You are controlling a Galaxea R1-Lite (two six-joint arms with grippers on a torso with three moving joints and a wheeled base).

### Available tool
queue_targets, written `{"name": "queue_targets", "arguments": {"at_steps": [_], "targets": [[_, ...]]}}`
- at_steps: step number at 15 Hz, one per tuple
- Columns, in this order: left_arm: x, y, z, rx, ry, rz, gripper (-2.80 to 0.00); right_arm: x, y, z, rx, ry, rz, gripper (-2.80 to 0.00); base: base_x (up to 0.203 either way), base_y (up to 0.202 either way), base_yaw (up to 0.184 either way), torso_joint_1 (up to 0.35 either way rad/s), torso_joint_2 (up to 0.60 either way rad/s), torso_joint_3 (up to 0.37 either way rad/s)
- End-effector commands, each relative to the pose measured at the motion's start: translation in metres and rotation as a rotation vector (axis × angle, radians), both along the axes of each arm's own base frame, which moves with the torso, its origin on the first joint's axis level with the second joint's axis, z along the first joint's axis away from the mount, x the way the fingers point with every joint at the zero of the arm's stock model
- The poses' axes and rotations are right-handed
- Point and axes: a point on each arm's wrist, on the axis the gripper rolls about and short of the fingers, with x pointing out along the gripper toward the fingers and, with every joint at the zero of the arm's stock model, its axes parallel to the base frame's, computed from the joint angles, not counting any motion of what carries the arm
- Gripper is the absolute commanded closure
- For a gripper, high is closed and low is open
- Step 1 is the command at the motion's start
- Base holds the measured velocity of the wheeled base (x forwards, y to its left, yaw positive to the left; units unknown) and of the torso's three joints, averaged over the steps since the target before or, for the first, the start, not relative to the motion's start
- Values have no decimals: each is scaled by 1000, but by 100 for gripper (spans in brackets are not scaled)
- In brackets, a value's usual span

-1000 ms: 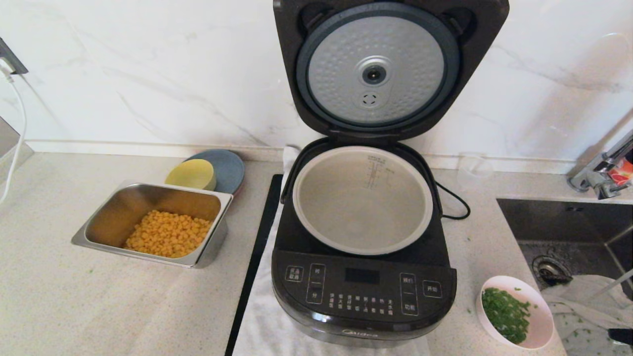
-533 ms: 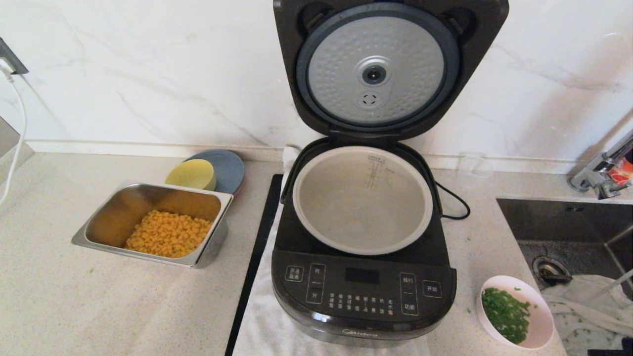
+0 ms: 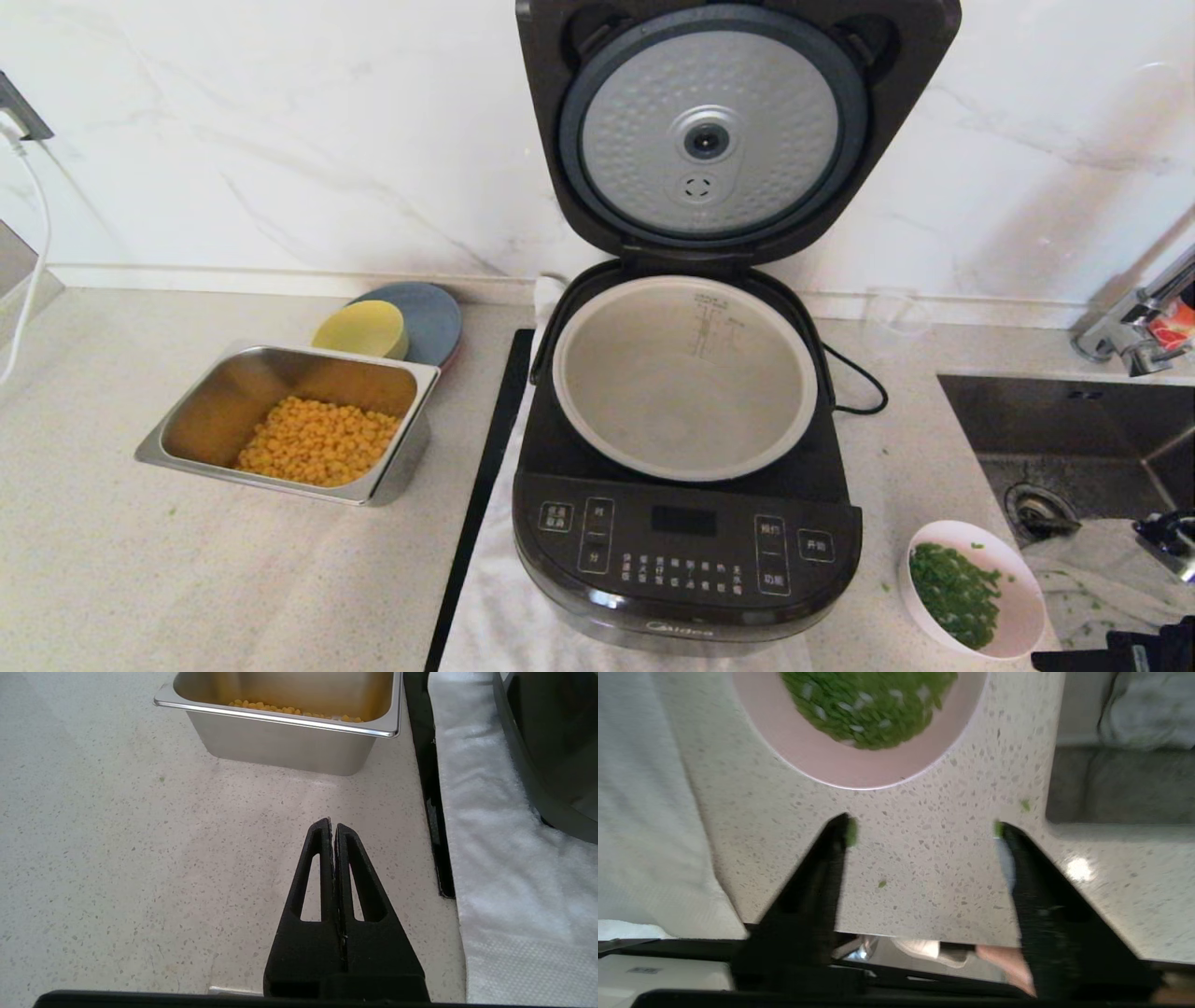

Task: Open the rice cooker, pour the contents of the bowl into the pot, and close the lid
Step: Fill a bowl with water from the tap

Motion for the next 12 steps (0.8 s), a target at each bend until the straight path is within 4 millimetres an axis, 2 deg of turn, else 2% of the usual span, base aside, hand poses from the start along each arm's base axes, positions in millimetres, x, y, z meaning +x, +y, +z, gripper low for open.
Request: {"name": "queue_targets", "arguments": {"at_steps": [1,4,12], "targets": [[1,0,-2,1,6,1,0,14,-6,-12,15,50,-28,-280,0,0,0,0,0,0],[1,0,-2,1,6,1,0,29,-13,-19,18,18,-64,-280,0,0,0,0,0,0],[1,0,-2,0,6,1,0,58,-25,-16,42,13,-122,-280,0,0,0,0,0,0]]}}
